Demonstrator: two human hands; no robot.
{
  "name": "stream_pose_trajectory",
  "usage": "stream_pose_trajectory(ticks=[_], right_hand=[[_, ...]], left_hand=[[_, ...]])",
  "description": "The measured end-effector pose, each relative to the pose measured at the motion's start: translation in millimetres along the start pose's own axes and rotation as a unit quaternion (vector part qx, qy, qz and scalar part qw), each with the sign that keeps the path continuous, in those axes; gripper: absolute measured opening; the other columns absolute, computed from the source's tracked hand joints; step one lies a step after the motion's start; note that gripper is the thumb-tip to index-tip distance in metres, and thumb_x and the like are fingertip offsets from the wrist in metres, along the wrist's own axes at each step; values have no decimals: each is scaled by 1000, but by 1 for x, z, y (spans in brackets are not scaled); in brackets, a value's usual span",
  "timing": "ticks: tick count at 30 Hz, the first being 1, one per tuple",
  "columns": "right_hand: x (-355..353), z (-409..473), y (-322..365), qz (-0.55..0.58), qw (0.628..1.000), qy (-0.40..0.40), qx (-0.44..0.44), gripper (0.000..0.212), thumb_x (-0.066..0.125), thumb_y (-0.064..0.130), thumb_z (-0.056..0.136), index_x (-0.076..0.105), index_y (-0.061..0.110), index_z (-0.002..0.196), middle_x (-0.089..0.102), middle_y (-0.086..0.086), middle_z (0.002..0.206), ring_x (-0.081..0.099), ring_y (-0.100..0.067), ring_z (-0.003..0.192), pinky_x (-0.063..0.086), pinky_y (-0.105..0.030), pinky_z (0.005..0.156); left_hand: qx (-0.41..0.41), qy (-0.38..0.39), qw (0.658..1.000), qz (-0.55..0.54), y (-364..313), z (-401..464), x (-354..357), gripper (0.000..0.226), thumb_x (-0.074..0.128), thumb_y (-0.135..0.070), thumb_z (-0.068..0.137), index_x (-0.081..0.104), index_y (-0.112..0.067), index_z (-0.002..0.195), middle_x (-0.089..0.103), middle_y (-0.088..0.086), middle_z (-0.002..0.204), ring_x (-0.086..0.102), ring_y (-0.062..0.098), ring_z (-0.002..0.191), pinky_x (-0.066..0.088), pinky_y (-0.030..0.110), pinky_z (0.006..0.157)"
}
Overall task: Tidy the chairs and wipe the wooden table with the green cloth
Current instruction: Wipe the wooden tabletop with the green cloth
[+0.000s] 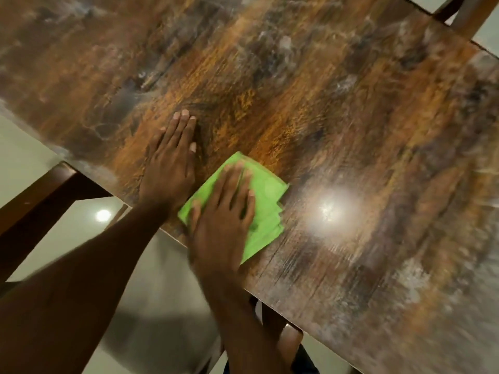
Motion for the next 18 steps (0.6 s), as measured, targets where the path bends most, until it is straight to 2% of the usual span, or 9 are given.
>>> stream_pose_trajectory(ticks=[2,5,10,13,15,18], right_hand=[[8,-41,15,-2,999,8,-53,81,38,48,111,-1,8,169,-8,-12,178,-5,-28,165,15,-46,132],[11,-57,-4,-16,997,-13,-75,78,43,48,110,7,13,170,-1,-6,179,2,-22,165,15,-42,132],[-10,-78,-101,-51,999,-10,7,78,43,44,108,6,15,171,-2,-2,179,0,-19,165,13,-43,131],[-27,-87,-133,-11,999,-20,36,74,41,40,107,9,18,171,1,3,179,2,-17,165,16,-45,131],[-31,-64,-137,17,997,-46,67,73,39,41,107,11,18,171,3,3,179,1,-16,165,13,-44,132],[-39,12,-145,30,988,-99,114,70,30,47,111,13,12,170,7,-4,179,3,-18,165,15,-47,131]], left_hand=[[7,-5,1000,-2,-1,1,0,57,24,-29,114,22,-13,169,16,4,177,9,14,164,9,40,133],[8,-7,1000,-2,2,1,-1,57,23,-30,114,22,-13,169,17,5,177,9,15,165,5,37,132],[-1,12,1000,-13,2,1,0,58,22,-35,115,18,-16,170,13,4,178,5,15,165,-3,32,131],[3,13,1000,-8,1,0,1,59,19,-36,115,16,-15,170,12,5,178,5,17,165,-1,38,133],[5,9,1000,-5,1,1,0,59,19,-37,115,16,-15,170,12,6,178,5,17,165,2,42,133],[6,4,1000,2,2,-4,1,58,20,-36,116,16,-15,170,13,6,178,6,18,165,1,40,133]])
Point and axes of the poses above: each hand's wrist, its own z-axis towards the middle knuckle, its own x-axis out of the palm, y = z × x, the point moved 6 cm from there along z, towards the middle knuckle
